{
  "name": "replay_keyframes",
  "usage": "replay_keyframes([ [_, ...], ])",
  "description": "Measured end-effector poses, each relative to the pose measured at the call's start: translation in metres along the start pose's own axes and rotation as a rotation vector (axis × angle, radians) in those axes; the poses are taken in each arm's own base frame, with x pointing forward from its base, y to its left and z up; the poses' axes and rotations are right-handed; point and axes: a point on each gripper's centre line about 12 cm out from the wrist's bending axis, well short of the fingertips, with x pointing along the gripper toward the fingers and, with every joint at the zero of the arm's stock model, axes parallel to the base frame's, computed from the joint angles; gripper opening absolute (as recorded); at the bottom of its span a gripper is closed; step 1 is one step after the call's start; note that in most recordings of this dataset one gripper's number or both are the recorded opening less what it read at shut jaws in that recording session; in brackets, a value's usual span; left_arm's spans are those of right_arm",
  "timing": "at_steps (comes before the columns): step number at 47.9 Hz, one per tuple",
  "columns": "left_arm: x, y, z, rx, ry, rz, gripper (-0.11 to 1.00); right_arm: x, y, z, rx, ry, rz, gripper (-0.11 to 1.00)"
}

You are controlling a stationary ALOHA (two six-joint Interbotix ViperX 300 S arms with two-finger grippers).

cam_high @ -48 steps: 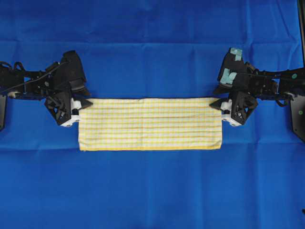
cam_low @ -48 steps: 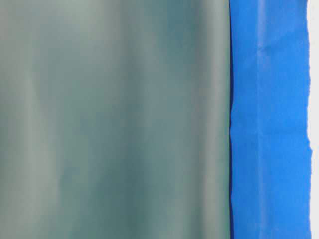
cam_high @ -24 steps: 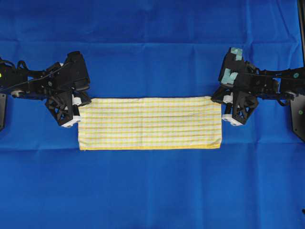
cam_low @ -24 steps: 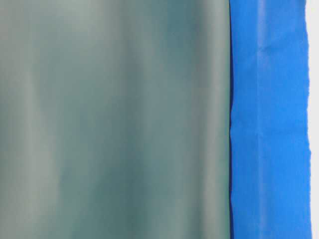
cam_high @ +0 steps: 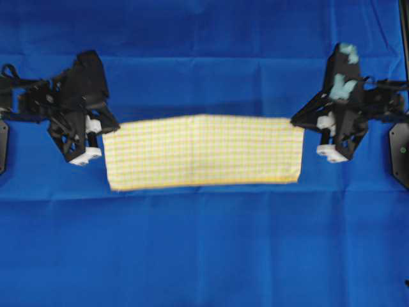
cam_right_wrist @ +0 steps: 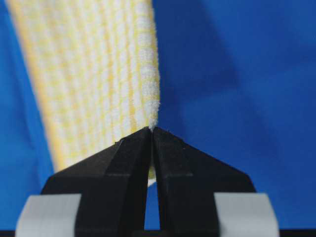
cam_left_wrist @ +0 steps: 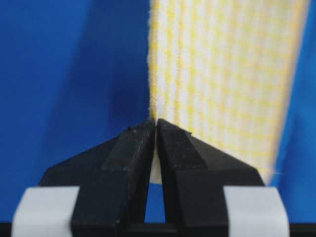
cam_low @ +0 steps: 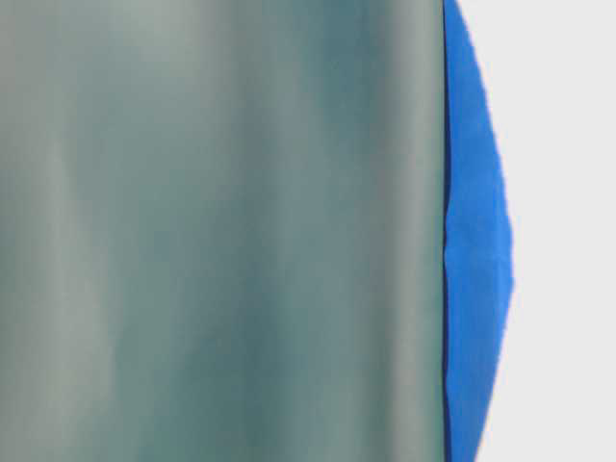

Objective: Fold the yellow towel.
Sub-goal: 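Lift the strip and rotate it vertical, right gripper moving to top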

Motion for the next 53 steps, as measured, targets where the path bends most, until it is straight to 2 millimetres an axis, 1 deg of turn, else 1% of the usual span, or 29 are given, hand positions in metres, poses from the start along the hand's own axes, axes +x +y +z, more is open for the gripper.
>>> replay_keyframes([
  [5,-0.018,-0.002,0.008,0.002,-0.063,-0.012,0.02,-0.015,0.003,0.008,-0.014,-0.039,0.014,0.02],
  [9,-0.028,-0.003,0.012,0.003,-0.099,-0.019,0.02,-0.026,0.005,0.012,-0.025,-0.073,0.023,0.02],
  [16,-0.038,-0.003,0.012,0.004,-0.138,-0.027,0.02,-0.034,0.006,0.015,-0.036,-0.104,0.030,0.02],
  [24,-0.041,-0.004,0.013,0.007,-0.175,-0.034,0.02,-0.029,0.005,0.016,-0.048,-0.105,0.023,0.02],
  [29,-0.042,-0.010,0.016,0.021,-0.208,-0.056,0.02,-0.022,-0.001,0.020,-0.045,-0.119,0.002,0.02],
  [40,-0.040,-0.046,0.020,0.102,-0.298,-0.171,0.02,-0.003,-0.035,0.041,0.006,-0.156,-0.109,0.02],
  [45,-0.033,-0.062,0.019,0.131,-0.316,-0.216,0.02,0.005,-0.050,0.053,0.024,-0.175,-0.153,0.02],
  [53,-0.017,-0.086,0.027,0.165,-0.328,-0.261,0.02,0.017,-0.071,0.071,0.052,-0.199,-0.205,0.02],
])
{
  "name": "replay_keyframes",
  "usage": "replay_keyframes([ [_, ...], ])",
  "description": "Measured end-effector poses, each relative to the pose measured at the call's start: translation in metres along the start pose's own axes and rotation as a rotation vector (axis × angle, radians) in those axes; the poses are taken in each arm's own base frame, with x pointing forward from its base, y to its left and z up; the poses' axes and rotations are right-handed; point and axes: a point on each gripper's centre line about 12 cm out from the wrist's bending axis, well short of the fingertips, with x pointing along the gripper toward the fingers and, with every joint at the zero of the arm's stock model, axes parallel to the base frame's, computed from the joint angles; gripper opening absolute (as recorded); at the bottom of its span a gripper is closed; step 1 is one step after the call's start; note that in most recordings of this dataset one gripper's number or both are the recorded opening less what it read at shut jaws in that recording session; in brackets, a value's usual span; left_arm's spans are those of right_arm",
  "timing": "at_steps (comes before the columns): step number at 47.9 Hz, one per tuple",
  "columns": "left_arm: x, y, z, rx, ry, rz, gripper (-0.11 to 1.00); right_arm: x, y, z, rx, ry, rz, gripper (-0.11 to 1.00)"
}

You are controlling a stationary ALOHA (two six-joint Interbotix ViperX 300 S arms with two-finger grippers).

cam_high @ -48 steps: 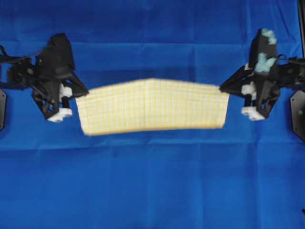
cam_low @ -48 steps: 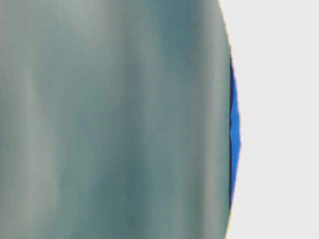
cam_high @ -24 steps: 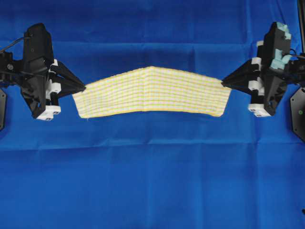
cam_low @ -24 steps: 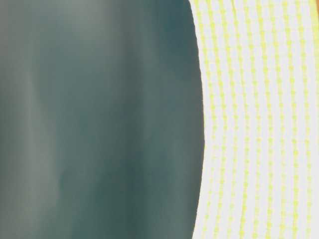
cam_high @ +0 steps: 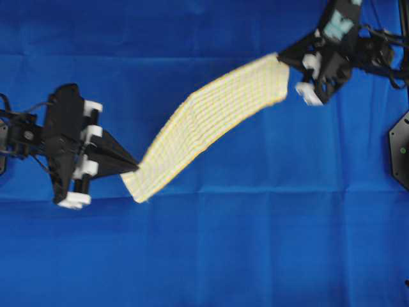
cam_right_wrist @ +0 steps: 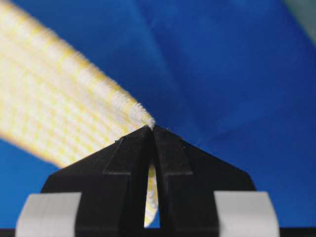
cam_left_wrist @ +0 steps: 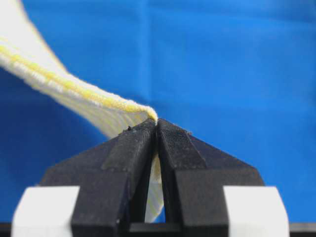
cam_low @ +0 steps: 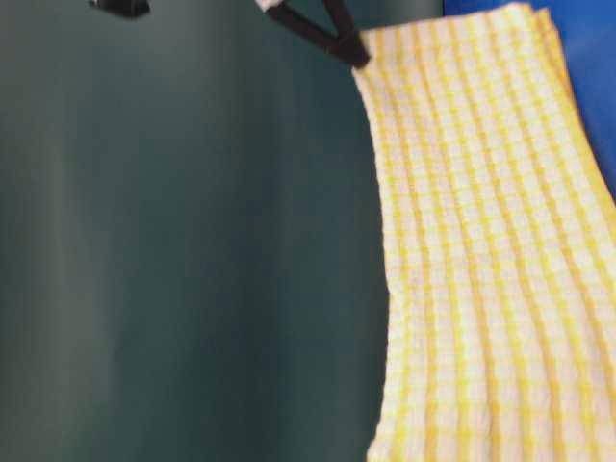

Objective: Fold the yellow towel.
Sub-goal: 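Lift the strip and rotate it vertical, right gripper moving to top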

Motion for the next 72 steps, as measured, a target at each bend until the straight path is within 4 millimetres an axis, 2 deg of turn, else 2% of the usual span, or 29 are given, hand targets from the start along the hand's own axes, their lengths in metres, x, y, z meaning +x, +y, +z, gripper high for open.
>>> replay_keyframes([
  [13,0.046,-0.029,0.021,0.039,0.016,-0.056,0.02,0.022,-0.017,0.022,0.021,-0.042,-0.044,0.02],
  [22,0.075,-0.039,0.039,0.043,0.004,-0.067,0.02,0.025,-0.024,0.035,0.033,-0.102,-0.054,0.02],
  [39,0.142,-0.048,0.081,0.066,-0.051,-0.068,0.02,0.025,-0.029,0.039,0.038,-0.125,-0.062,0.02],
  [44,0.154,-0.050,0.091,0.094,-0.071,-0.068,0.02,0.025,-0.029,0.039,0.038,-0.124,-0.063,0.02],
  [50,0.165,-0.050,0.096,0.105,-0.064,-0.063,0.02,0.025,-0.029,0.039,0.039,-0.124,-0.064,0.02],
  [60,0.168,-0.048,0.096,0.106,-0.045,-0.058,0.02,0.026,-0.030,0.037,0.038,-0.112,-0.067,0.02],
  [72,0.170,-0.044,0.086,0.106,-0.032,-0.052,0.02,0.044,-0.029,0.041,0.036,-0.069,-0.072,0.02],
])
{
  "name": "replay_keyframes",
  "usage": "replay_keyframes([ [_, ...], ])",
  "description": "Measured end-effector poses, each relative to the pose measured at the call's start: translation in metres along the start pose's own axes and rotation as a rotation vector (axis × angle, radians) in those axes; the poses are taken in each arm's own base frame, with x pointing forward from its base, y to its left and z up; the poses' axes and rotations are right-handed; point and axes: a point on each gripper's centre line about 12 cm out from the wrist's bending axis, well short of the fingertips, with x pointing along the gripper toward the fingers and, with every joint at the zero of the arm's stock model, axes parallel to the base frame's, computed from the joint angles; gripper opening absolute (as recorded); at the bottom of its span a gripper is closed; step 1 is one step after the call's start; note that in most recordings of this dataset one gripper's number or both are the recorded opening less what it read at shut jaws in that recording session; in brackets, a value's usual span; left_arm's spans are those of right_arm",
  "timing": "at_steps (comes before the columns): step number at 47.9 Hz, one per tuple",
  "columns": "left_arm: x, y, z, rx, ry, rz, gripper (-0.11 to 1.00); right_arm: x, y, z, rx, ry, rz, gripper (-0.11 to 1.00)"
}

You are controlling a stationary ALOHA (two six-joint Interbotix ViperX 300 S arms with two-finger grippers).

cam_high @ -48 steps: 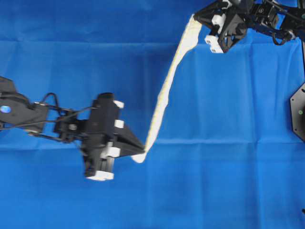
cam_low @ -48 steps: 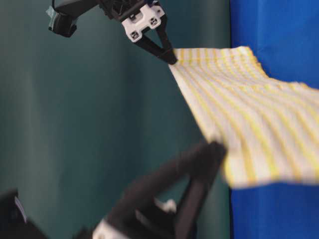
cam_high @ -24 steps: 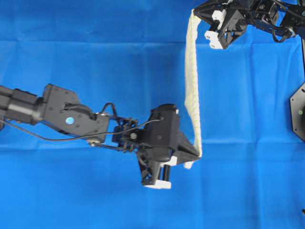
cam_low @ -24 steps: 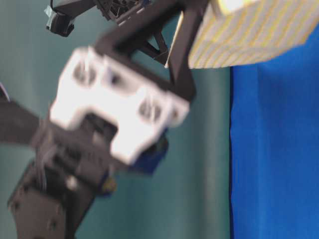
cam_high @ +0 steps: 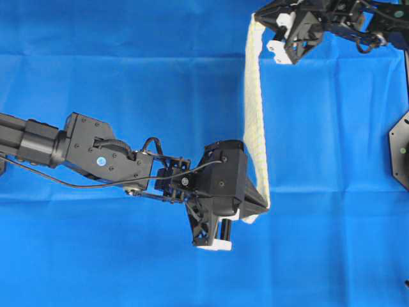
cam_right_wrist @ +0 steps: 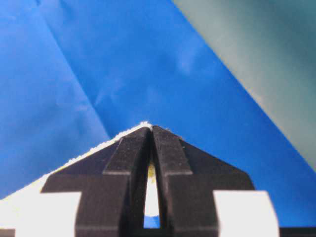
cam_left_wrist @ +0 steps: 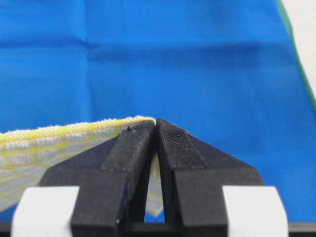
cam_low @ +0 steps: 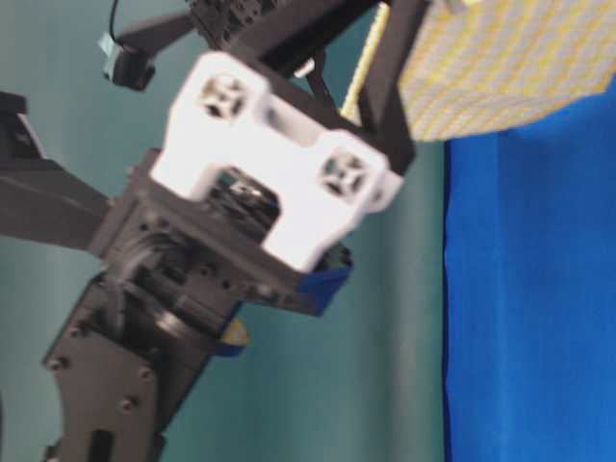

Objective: Fold the yellow towel.
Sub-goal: 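Lift the strip and rotate it vertical, right gripper moving to top, then lay the strip down vertically, release, and retract both grippers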

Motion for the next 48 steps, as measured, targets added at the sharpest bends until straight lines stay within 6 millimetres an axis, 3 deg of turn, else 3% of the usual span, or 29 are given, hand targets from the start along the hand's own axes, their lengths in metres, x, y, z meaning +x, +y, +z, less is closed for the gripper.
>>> replay_keyframes([
  [15,0.003,0.006,-0.032,-0.007,-0.019,0.006,0.02,0.046,0.015,-0.001,-0.038,0.070,0.018,0.02],
  [25,-0.011,0.010,-0.062,-0.022,0.035,0.016,0.02,0.070,0.026,0.004,-0.058,0.081,0.034,0.02],
  [37,-0.036,0.007,-0.082,-0.055,0.059,0.011,0.02,0.087,0.040,0.010,-0.071,0.074,0.056,0.02],
  [48,-0.044,0.004,-0.089,-0.081,0.066,0.006,0.02,0.096,0.047,0.008,-0.082,0.088,0.066,0.02],
])
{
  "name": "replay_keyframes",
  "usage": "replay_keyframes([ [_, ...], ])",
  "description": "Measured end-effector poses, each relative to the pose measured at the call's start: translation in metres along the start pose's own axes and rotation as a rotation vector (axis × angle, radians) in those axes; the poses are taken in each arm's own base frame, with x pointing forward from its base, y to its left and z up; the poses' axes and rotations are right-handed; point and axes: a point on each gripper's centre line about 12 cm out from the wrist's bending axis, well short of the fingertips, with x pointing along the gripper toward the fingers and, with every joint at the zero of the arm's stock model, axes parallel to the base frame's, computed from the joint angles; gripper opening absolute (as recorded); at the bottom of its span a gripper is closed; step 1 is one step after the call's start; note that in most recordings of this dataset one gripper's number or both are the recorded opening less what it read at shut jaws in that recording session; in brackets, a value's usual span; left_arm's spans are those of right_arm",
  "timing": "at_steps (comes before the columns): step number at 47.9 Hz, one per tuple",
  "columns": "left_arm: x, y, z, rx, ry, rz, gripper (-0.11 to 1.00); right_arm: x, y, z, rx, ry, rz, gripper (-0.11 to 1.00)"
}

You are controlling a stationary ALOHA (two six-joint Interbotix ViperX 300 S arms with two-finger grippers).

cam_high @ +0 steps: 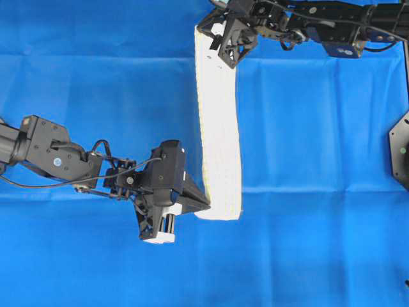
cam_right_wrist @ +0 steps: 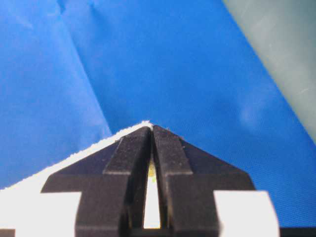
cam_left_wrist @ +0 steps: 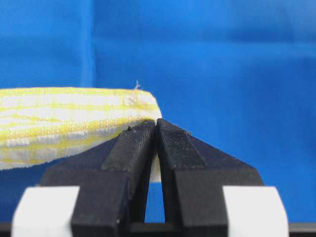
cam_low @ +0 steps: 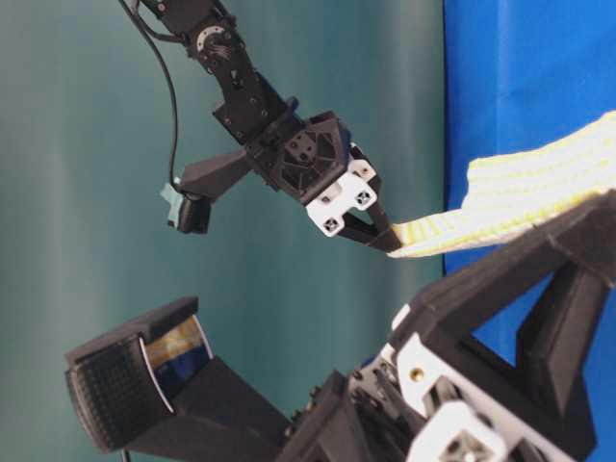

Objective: Fold the yellow towel.
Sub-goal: 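Lay the strip down vertically, release, and retract both grippers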

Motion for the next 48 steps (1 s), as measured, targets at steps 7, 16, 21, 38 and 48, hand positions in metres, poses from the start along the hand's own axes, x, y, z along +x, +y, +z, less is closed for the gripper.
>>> replay_keyframes([
  [7,-0.002,-0.001,-0.005,0.003,0.011,-0.002,0.02,0.002,0.003,-0.002,-0.005,0.009,0.005,0.02],
  [16,-0.004,0.000,-0.008,0.000,0.025,0.001,0.02,0.003,0.005,-0.004,-0.007,0.015,0.007,0.02],
  [21,-0.004,0.001,-0.011,-0.009,0.044,0.006,0.09,0.003,0.006,-0.005,-0.008,0.018,0.008,0.02],
  [38,-0.004,0.002,-0.011,-0.021,0.053,0.010,0.69,0.003,0.018,-0.007,-0.083,0.019,0.030,0.72],
  [48,-0.021,0.009,0.000,-0.032,0.083,0.031,0.67,-0.005,0.021,0.000,-0.099,0.007,0.035,0.77],
])
